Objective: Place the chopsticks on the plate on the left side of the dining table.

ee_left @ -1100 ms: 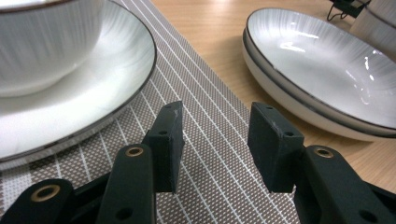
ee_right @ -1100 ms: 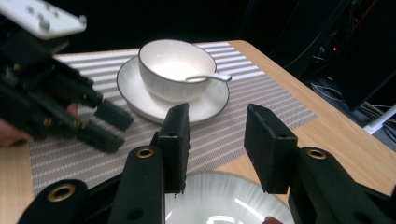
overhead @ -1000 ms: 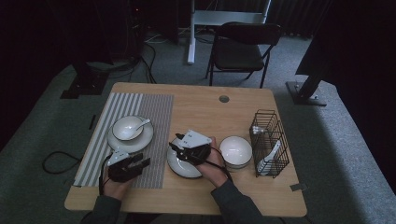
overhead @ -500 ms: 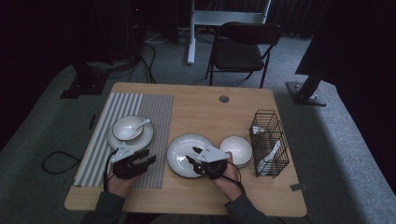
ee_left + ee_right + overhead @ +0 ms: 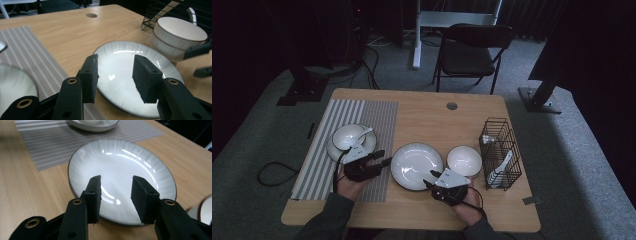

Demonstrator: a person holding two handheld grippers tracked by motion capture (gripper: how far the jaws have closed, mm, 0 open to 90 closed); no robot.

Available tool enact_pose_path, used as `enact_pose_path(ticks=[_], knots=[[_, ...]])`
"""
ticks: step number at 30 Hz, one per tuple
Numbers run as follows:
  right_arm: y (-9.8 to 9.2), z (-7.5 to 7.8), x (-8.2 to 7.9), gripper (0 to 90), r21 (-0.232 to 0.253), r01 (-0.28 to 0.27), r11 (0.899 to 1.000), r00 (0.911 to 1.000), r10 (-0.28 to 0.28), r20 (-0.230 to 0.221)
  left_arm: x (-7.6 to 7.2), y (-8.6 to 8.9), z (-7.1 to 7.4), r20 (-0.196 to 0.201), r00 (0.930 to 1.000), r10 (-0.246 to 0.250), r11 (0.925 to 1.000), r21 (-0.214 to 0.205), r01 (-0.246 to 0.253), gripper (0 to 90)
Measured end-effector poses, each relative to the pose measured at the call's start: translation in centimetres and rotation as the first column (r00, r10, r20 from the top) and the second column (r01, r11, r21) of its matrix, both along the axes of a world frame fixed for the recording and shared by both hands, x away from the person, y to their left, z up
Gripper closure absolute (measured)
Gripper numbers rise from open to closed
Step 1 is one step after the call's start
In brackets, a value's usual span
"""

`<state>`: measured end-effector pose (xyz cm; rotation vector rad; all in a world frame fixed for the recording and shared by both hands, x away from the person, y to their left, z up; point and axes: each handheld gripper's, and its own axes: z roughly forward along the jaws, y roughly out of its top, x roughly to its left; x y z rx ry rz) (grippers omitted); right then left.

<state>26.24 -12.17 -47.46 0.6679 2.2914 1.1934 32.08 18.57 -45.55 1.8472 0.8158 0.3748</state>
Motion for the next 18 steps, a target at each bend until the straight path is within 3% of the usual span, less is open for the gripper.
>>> enact_pose_path(ticks=[9,18], knots=[[-1.8,-1.3,-1.3,58.4,-0.037,0.009,0.999,0.9997,-0.010,-0.022,1.7,-3.1,1.7,0.032,0.9955,-0.090,0.9960,0.009,0.089,56.5],[-3.1,-2.5,-1.9,58.4,-0.031,0.039,0.999,0.9978,-0.041,-0.052,3.1,-6.3,3.4,0.071,0.9835,-0.166,0.9860,0.026,0.165,56.9]])
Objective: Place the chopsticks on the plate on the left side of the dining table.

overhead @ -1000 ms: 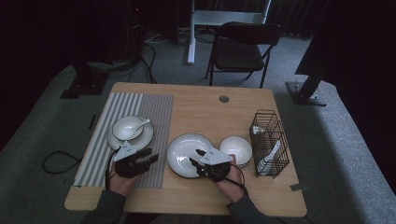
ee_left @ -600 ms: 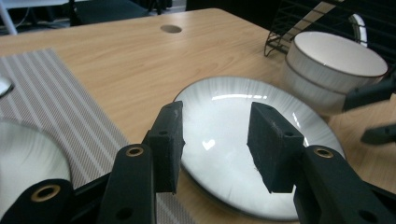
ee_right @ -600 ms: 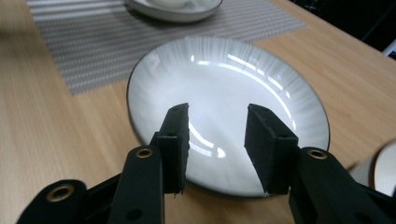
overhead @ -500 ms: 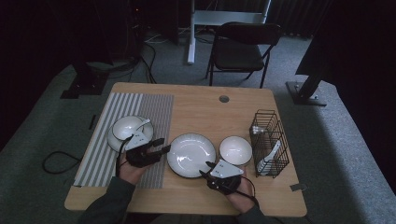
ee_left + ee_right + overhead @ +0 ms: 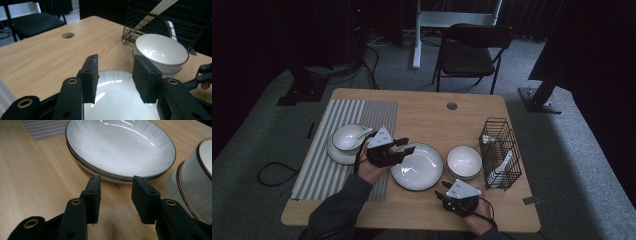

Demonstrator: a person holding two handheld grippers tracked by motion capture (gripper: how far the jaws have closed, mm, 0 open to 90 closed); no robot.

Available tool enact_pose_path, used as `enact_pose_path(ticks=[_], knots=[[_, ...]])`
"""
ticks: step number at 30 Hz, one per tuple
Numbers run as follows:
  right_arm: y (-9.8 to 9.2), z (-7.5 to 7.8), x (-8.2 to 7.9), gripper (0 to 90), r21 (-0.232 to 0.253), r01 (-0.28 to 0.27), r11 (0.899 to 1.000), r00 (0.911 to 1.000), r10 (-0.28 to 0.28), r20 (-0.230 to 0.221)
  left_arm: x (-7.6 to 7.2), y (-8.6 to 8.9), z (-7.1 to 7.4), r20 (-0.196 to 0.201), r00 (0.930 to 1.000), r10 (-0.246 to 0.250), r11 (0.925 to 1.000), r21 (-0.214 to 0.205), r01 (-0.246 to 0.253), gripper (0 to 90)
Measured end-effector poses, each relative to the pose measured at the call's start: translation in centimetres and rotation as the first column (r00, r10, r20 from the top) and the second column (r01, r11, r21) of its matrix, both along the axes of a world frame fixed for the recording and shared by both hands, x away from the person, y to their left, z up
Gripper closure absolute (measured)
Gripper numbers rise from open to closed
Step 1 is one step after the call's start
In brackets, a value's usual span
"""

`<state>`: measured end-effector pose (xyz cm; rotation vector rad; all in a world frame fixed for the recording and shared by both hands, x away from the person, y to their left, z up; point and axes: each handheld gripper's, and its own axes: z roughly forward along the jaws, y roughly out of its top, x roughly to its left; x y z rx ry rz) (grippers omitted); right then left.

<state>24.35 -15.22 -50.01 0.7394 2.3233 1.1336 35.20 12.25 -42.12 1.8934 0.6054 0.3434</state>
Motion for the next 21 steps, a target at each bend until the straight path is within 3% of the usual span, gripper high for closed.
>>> enact_pose_path(ticks=[7,14,18,21], knots=[[-0.8,-0.6,-0.2,58.3,0.008,0.032,0.999,0.9994,-0.032,-0.010,0.8,-2.5,0.8,0.024,0.9983,-0.053,0.9986,0.009,0.053,56.9],[-1.5,-1.1,-0.6,58.3,0.027,0.063,0.998,0.9978,-0.063,-0.024,2.0,-6.1,1.8,0.057,0.9918,-0.115,0.9933,0.020,0.114,56.9],[-1.9,-1.2,-0.7,58.2,0.035,0.077,0.996,0.9966,-0.076,-0.031,2.7,-8.3,2.1,0.077,0.9852,-0.153,0.9875,0.050,0.149,56.9],[-2.0,-1.3,-0.9,58.2,0.044,0.086,0.995,0.9957,-0.084,-0.037,3.1,-9.5,2.1,0.070,0.9828,-0.171,0.9845,0.052,0.167,56.9]])
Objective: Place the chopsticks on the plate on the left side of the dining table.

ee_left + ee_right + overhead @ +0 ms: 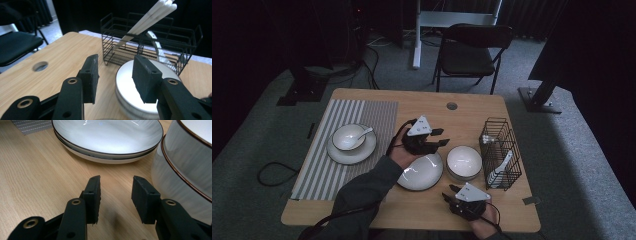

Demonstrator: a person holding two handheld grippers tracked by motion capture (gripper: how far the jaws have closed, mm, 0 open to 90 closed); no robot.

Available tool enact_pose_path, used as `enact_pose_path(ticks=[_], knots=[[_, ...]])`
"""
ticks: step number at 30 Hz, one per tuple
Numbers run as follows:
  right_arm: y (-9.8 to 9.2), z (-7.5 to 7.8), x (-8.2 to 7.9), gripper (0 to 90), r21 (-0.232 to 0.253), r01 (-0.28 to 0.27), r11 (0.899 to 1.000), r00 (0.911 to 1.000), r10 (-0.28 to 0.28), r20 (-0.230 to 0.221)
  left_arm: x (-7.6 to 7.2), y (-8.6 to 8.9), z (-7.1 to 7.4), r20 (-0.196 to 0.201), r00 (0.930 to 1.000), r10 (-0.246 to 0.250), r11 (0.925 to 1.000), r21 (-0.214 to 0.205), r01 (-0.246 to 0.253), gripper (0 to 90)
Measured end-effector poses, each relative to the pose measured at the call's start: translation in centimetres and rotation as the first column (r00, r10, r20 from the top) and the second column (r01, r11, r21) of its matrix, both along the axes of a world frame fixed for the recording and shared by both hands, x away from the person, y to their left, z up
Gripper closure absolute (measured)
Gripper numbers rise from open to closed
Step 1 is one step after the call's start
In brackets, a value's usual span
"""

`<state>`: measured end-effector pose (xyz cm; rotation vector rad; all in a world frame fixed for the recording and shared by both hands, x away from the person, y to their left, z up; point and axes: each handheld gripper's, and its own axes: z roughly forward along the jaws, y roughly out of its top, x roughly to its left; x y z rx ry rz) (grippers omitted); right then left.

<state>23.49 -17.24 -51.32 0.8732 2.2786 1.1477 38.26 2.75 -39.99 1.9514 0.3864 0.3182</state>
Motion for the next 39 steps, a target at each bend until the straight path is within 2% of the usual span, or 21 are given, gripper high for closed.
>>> enact_pose_path(ticks=[2,4,13,18,27,39], knots=[[-0.1,-0.1,-0.1,58.2,0.000,0.001,1.000,1.0000,-0.001,0.002,0.1,-0.4,0.0,0.001,1.0000,-0.009,0.9999,0.007,0.009,56.9],[-0.1,-0.3,-0.1,58.1,-0.003,0.003,1.000,1.0000,-0.003,-0.003,0.3,-1.5,0.0,0.005,0.9994,-0.035,0.9993,0.015,0.035,56.9],[-0.3,-0.4,-0.1,58.0,0.007,0.014,1.000,0.9999,-0.014,-0.008,0.8,-3.0,0.5,0.019,0.9967,-0.079,0.9968,0.012,0.079,57.4],[-0.3,-0.7,-0.1,57.9,0.014,0.020,1.000,0.9996,-0.019,-0.019,1.4,-4.5,0.7,0.026,0.9927,-0.118,0.9930,-0.001,0.118,57.5],[-0.2,-1.0,-0.2,57.7,0.014,0.013,1.000,0.9995,-0.012,-0.028,1.8,-7.1,1.0,0.040,0.9876,-0.152,0.9883,0.018,0.151,58.1],[-0.1,-1.0,-0.3,57.4,0.013,0.008,1.000,0.9996,-0.008,-0.027,1.8,-8.1,1.1,0.048,0.9848,-0.167,0.9859,0.012,0.167,58.1]])
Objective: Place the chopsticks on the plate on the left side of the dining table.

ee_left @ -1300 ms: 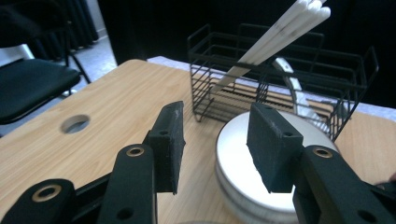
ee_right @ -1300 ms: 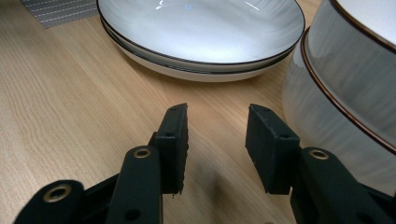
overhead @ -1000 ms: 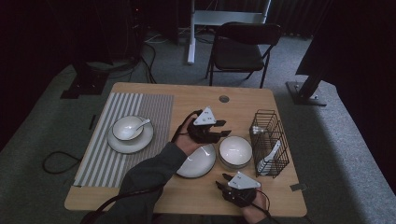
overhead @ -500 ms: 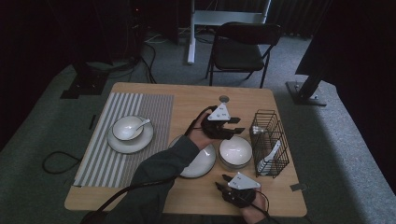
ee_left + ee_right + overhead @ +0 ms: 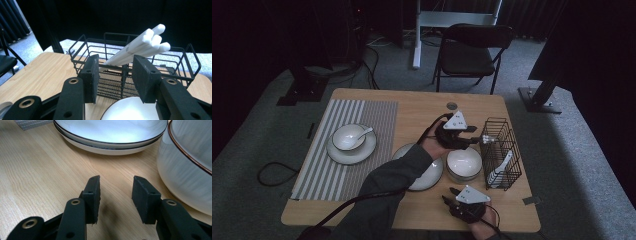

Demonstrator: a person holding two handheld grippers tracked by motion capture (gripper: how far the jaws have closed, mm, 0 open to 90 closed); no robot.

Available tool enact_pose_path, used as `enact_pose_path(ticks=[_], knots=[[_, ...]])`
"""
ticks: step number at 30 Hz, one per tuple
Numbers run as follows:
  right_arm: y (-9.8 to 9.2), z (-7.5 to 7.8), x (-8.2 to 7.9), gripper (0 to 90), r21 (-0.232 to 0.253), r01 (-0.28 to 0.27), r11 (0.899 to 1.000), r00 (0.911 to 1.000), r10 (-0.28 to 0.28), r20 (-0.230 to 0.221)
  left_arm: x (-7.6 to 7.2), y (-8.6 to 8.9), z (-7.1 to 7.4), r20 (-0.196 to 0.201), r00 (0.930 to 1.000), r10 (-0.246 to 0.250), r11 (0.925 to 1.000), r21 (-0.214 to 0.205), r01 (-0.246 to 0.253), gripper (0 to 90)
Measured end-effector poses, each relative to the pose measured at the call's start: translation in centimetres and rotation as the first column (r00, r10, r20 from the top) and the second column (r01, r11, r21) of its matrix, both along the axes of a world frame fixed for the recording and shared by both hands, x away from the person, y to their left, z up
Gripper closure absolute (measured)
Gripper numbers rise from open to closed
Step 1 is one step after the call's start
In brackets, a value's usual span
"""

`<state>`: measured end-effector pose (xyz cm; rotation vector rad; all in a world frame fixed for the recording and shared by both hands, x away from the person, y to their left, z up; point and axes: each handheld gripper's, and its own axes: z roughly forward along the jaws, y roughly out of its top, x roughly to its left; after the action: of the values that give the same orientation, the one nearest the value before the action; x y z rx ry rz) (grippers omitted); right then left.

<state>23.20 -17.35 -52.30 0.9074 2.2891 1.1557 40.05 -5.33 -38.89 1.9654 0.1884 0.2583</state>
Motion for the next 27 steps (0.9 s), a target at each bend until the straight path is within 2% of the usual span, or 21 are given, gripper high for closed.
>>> enact_pose_path(ticks=[13,27], knots=[[0.02,0.00,-0.01,57.4,-0.002,0.000,1.000,1.0000,0.000,-0.001,-0.10,-0.28,0.21,0.008,0.9997,-0.021,0.9996,-0.018,0.021,58.0],[0.04,-0.01,-0.01,57.3,-0.003,0.000,1.000,1.0000,0.000,-0.002,0.08,-0.60,0.25,0.003,1.0000,-0.006,0.9995,-0.031,0.006,57.9]])
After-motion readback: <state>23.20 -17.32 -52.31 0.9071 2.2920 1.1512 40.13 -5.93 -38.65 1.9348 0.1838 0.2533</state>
